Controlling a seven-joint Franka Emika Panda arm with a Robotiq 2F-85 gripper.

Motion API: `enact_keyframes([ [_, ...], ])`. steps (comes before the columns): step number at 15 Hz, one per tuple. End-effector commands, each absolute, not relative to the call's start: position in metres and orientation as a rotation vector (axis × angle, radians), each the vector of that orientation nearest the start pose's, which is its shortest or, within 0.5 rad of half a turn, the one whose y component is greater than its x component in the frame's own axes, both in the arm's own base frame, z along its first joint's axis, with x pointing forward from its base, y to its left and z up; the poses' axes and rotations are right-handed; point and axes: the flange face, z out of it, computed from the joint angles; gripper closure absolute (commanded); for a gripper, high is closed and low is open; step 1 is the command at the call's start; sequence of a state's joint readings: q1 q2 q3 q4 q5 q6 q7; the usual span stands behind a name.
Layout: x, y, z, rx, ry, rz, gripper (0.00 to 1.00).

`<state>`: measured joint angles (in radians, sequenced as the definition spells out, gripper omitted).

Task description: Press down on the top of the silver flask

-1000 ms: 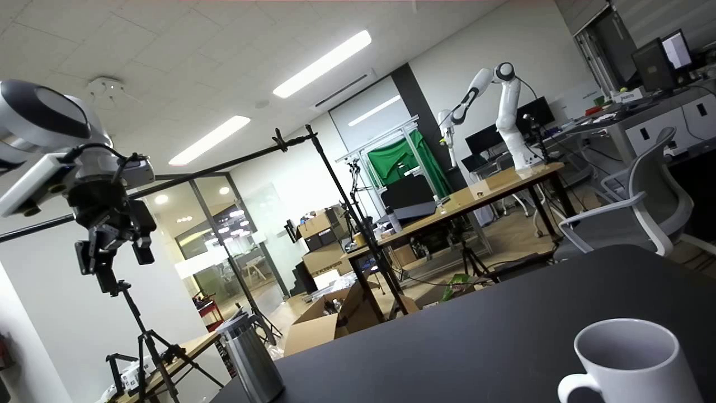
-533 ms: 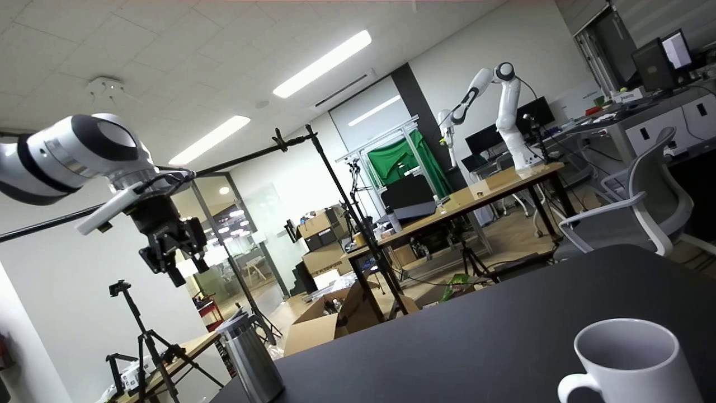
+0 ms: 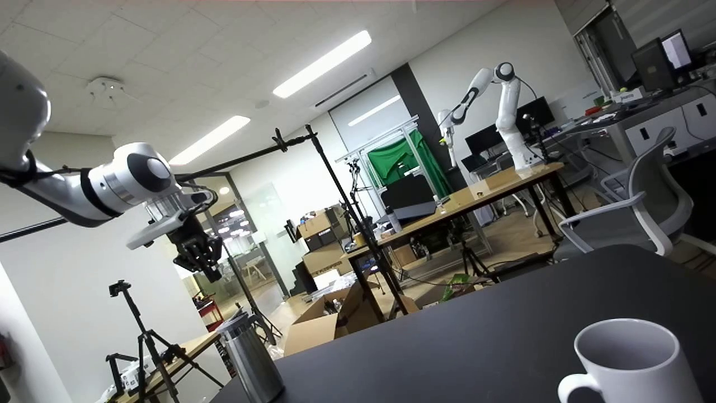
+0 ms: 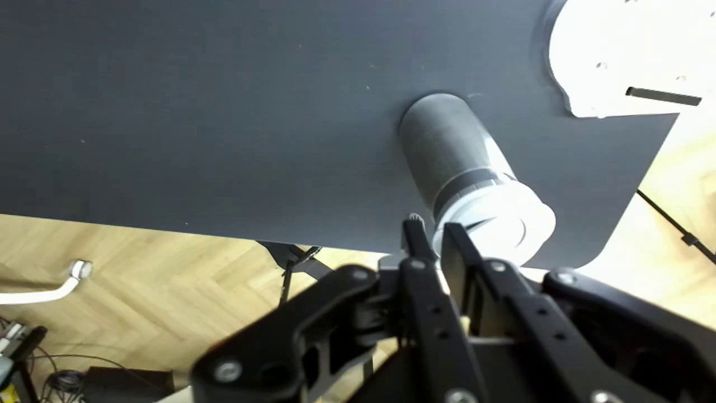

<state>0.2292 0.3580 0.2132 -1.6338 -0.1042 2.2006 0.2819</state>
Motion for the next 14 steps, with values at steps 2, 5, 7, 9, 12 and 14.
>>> enact_keyframes([
  [2,0.636,0.294,0.432,-3.04,-0.318,-0.313,0.99],
  [5,0.648,0.307,0.424,-3.038,-0.33,-0.297,0.99],
  [7,0.65,0.306,0.425,-3.04,-0.325,-0.297,0.99],
  [9,0.651,0.306,0.427,-3.04,-0.323,-0.3,0.99],
  [12,0.651,0.306,0.428,-3.039,-0.322,-0.302,1.0],
  [14,0.657,0.31,0.423,-3.029,-0.344,-0.33,1.0],
])
